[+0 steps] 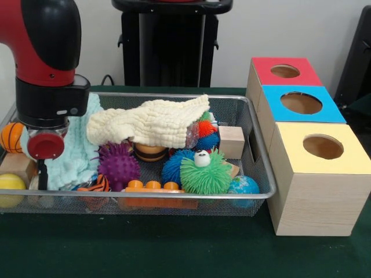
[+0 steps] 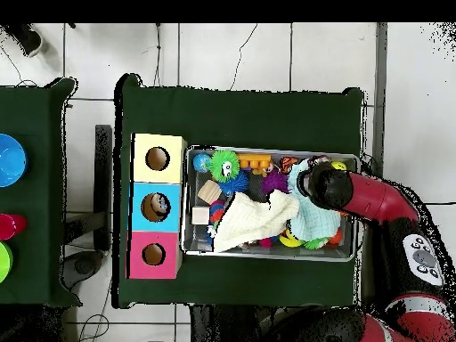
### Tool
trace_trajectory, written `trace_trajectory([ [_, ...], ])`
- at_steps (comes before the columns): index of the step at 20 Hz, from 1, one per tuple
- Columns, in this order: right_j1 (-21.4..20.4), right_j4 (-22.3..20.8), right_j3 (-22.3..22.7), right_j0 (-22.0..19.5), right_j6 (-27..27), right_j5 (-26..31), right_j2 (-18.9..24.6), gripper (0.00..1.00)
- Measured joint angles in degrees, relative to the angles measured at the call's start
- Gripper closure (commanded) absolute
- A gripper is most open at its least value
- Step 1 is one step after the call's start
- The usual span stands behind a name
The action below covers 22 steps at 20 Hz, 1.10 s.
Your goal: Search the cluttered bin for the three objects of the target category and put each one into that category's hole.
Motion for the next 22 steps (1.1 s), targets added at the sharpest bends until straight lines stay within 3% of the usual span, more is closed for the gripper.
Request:
trace_trajectory([
  [22,-0.5,-0.7,0.8,1.3,0.0,-1.0,-0.4,0.00],
])
